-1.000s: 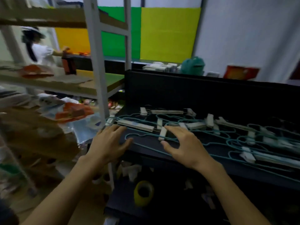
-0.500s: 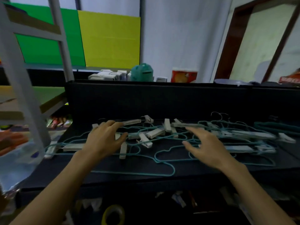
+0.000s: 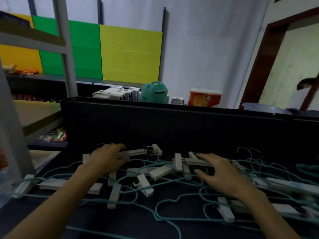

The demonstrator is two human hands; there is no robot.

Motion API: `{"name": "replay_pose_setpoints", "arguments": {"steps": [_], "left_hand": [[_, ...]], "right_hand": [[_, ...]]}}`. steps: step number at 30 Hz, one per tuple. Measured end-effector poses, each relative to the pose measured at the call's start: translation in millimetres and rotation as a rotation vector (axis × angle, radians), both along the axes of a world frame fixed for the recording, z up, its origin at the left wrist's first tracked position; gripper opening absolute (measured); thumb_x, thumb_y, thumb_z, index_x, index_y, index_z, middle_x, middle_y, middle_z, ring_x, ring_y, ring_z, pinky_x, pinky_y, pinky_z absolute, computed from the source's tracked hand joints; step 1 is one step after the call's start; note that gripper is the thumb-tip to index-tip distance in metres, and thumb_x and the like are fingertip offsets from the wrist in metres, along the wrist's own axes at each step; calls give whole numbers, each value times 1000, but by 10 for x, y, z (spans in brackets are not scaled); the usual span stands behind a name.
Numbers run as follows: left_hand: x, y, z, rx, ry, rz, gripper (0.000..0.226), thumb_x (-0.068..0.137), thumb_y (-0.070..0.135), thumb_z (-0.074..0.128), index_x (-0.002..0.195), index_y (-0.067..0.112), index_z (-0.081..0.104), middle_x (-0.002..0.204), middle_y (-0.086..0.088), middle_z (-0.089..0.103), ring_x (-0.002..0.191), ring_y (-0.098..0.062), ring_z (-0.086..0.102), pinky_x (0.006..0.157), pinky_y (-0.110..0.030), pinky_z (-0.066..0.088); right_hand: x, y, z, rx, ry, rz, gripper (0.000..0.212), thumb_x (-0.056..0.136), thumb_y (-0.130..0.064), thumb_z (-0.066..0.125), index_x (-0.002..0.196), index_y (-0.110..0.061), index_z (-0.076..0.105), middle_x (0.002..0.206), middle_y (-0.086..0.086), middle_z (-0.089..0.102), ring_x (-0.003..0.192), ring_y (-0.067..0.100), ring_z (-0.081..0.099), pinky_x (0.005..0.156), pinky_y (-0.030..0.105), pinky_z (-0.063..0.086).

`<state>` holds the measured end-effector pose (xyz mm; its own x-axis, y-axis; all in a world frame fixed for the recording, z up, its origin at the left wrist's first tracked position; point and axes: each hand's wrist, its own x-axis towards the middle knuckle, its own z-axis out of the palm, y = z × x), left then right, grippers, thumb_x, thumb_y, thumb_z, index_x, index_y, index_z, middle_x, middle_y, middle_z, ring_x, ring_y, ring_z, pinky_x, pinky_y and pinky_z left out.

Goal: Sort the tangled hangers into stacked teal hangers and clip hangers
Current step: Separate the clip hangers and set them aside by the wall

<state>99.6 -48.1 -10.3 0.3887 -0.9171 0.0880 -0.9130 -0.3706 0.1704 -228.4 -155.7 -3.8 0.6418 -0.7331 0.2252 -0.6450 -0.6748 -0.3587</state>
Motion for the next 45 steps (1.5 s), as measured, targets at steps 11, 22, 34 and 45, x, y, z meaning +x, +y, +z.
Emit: {"name": "replay_pose_setpoints", "arguments": {"steps": [11,22,34,45], "left_hand": [[74,-153,-123,-5,62,34,38,94,42,48,129,28,47,120,0,58,95,-18,58,75,-30,50],[157,-109,-70,-150,-68,-67,34,99,27,41,132,24,47,128,-3,54,114,-24,47,88,-37,43],[232,-137,-15,-260,-95,-105,35,98,22,44,133,21,48,125,-3,56,112,-24,46,88,-37,42],[246,-19,31,-417,-96,-149,33,93,17,53,126,16,57,120,-4,60,108,-25,49,80,-37,45]], "right_hand": [[24,-359,-179,24,65,7,55,87,-48,58,138,-31,42,135,-12,47,120,6,45,102,28,40],[99,-558,-170,-59,326,-91,44,98,-31,45,142,-29,36,140,-4,45,124,15,45,101,27,34],[195,-672,-13,-20,56,-9,35,94,-29,54,129,-30,49,121,-5,56,108,17,53,91,32,44],[805,-592,161,-38,-201,199,38,89,-28,62,126,-29,55,105,-11,52,97,11,54,88,36,47]]}}
